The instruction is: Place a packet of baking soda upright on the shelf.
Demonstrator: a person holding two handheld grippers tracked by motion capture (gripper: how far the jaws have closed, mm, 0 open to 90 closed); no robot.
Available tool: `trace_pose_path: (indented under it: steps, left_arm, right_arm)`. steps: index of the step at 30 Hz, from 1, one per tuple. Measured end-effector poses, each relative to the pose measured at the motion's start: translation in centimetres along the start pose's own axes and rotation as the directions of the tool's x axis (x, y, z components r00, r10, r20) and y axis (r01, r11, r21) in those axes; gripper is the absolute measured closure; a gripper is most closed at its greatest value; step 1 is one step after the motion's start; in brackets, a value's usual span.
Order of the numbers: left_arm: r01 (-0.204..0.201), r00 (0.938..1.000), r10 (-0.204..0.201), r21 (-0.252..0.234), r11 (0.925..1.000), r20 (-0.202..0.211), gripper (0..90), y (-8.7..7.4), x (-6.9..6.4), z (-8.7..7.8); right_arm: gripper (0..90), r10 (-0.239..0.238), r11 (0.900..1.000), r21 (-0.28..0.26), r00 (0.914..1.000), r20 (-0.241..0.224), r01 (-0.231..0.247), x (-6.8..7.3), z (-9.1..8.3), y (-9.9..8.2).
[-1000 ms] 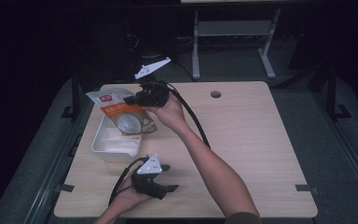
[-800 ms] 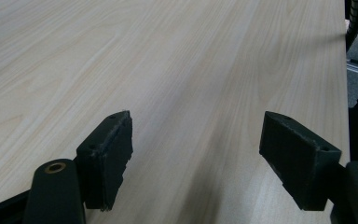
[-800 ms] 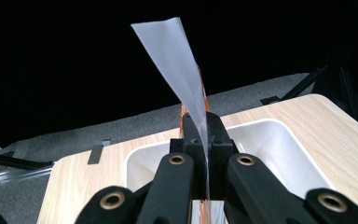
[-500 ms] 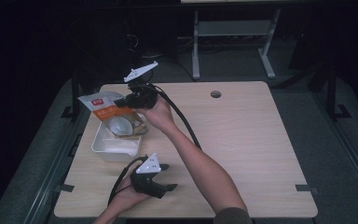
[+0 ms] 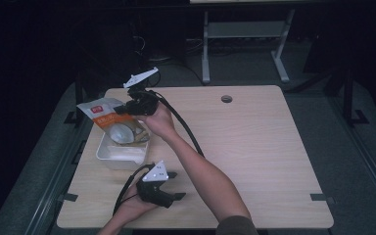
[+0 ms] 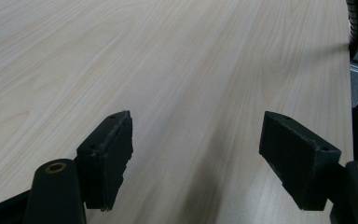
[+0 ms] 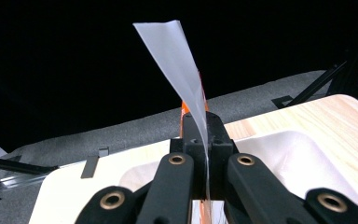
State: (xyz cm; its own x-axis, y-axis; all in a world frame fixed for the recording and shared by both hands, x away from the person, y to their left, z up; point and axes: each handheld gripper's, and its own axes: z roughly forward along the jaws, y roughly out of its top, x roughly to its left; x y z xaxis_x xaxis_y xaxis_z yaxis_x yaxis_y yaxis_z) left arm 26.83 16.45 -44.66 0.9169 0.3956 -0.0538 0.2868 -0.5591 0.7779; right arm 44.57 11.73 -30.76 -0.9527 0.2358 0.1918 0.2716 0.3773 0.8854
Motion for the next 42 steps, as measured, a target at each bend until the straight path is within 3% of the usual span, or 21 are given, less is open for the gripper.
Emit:
trace_pose_path:
  steps: [12,21,25,29,30,31,33,34,38,42]
  left_arm:
    - [0.008,1.0000,-0.008,-0.003,1.0000,-0.001,25.2,-0.1,0.2,-0.1]
    - [0.003,1.0000,-0.003,-0.001,1.0000,-0.002,25.2,-0.1,0.2,-0.1]
    - [0.003,1.0000,-0.003,0.001,1.0000,-0.001,25.2,-0.1,0.2,0.0]
    - [0.004,1.0000,-0.004,-0.002,1.0000,-0.001,25.2,-0.1,0.1,0.0]
    - [0.003,1.0000,-0.003,-0.002,1.0000,-0.001,25.2,-0.1,0.1,0.0]
    - [0.002,1.0000,-0.002,0.001,1.0000,0.000,25.2,-0.1,0.1,0.0]
    - [-0.004,1.0000,0.004,0.003,1.0000,0.001,25.2,0.0,0.1,0.0]
    - [-0.004,1.0000,0.004,0.003,1.0000,0.001,25.2,0.0,0.1,0.0]
    - [-0.001,1.0000,0.001,0.001,1.0000,-0.001,25.2,0.0,0.1,0.0]
    - [0.004,1.0000,-0.004,0.001,1.0000,0.000,25.2,0.0,0.1,0.0]
  right_arm:
    - [89.7,0.040,0.9989,-0.023,0.9988,-0.030,-0.040,-1.1,2.4,-1.4]
    - [89.5,0.081,0.9944,-0.065,0.9957,-0.046,-0.084,-1.9,2.9,-3.0]
    - [89.0,0.073,0.9961,-0.048,0.9968,-0.032,-0.074,-1.8,2.9,-3.4]
    - [85.4,0.045,0.9990,-0.006,0.9990,-0.006,-0.045,-1.4,3.1,-3.5]
    - [81.0,0.036,0.9985,0.040,0.9993,0.008,-0.037,-1.4,3.1,-3.6]
    - [81.0,0.036,0.9985,0.040,0.9993,0.008,-0.037,-1.4,3.1,-3.6]
    - [79.2,0.023,0.9957,0.089,0.9995,0.021,-0.025,-1.5,3.2,-4.0]
    - [76.5,0.030,0.9896,0.140,0.9994,0.015,-0.032,-1.7,3.4,-4.6]
    - [79.5,0.022,0.9787,0.203,0.9995,0.021,-0.026,-1.9,3.7,-6.0]
    - [84.3,0.023,0.9757,0.217,0.9994,0.027,-0.028,-2.1,3.7,-6.8]
